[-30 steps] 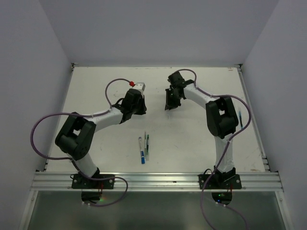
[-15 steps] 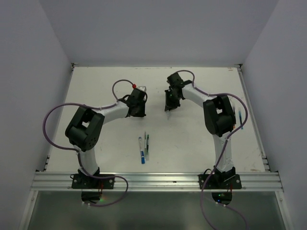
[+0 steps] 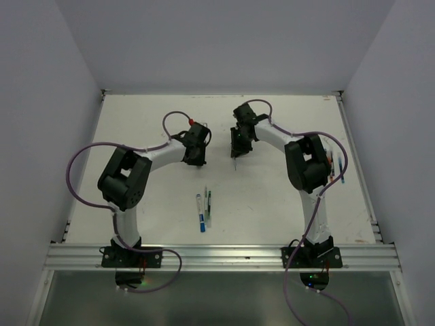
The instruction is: Open the pen caps
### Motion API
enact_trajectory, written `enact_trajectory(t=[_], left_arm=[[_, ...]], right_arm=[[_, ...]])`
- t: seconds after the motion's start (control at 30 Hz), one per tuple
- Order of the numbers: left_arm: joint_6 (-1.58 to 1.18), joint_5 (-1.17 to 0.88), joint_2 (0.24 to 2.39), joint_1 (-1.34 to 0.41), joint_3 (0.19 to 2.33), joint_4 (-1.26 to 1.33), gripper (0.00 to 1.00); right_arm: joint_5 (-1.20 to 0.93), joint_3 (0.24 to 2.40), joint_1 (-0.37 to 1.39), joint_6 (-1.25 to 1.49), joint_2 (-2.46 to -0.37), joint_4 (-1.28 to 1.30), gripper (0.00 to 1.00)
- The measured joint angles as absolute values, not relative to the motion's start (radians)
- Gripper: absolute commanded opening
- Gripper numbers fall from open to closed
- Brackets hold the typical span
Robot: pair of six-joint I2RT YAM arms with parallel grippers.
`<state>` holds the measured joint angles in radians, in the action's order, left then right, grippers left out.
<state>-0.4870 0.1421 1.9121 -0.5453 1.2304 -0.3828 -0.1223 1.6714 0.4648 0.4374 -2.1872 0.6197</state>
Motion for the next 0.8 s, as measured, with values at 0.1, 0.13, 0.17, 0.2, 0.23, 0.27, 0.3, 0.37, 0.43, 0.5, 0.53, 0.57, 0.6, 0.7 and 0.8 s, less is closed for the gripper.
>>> enact_trajectory(t=[0.1,0.13,0.17,0.2,0.23,0.27,0.3,0.37,0.43,0.5,0.53,0.57,0.6,0.7,0.8], left_arm=[[-0.487,0.142,1.927,-0.545,1.249,-0.383,0.1],[-0.487,0.142,1.932,-0.545,1.254,-0.382,0.1],[-0.487,0.142,1.935,-0.545,1.259,-0.382,0.1],[-0.487,0.142,1.937,-0.545,1.262,-0.382,0.1],[-0.487,0.142,1.939,-0.545,1.264,-0.382,0.11],[-0.487,0.142,1.94,-0.545,1.266,-0.382,0.12],[-0.487,0.142,1.941,-0.545,1.266,-0.38,0.13],[-0.486,0.142,1.942,-0.545,1.266,-0.379,0.18],[-0.487,0.142,1.943,-0.545,1.266,-0.375,0.23],[-0.486,0.142,1.945,-0.545,1.266,-0.371,0.26],[-0.487,0.142,1.945,-0.545,1.266,-0.368,0.27],[-0.487,0.142,1.945,-0.545,1.266,-0.366,0.28],[-0.487,0.142,1.946,-0.545,1.266,-0.366,0.29],[-0.487,0.141,1.947,-0.545,1.266,-0.358,0.32],[-0.487,0.14,1.948,-0.545,1.266,-0.353,0.33]], right_arm=[[-0.122,1.672,0.466,0.437,-2.187,0.62,0.25],[-0.122,1.672,0.466,0.437,-2.187,0.62,0.25],[-0.122,1.672,0.466,0.437,-2.188,0.62,0.25],[-0.122,1.674,0.466,0.437,-2.188,0.62,0.25],[-0.122,1.675,0.466,0.437,-2.189,0.62,0.26],[-0.121,1.677,0.466,0.437,-2.191,0.621,0.26],[-0.121,1.679,0.467,0.437,-2.192,0.62,0.26],[-0.121,1.681,0.467,0.437,-2.193,0.62,0.26],[-0.121,1.681,0.467,0.437,-2.193,0.62,0.27],[-0.121,1.681,0.467,0.438,-2.193,0.62,0.27],[-0.121,1.681,0.467,0.438,-2.193,0.62,0.27],[-0.122,1.681,0.467,0.438,-2.193,0.62,0.27],[-0.122,1.681,0.467,0.438,-2.193,0.62,0.27],[-0.122,1.681,0.467,0.44,-2.193,0.62,0.27],[-0.122,1.681,0.467,0.442,-2.193,0.619,0.27]])
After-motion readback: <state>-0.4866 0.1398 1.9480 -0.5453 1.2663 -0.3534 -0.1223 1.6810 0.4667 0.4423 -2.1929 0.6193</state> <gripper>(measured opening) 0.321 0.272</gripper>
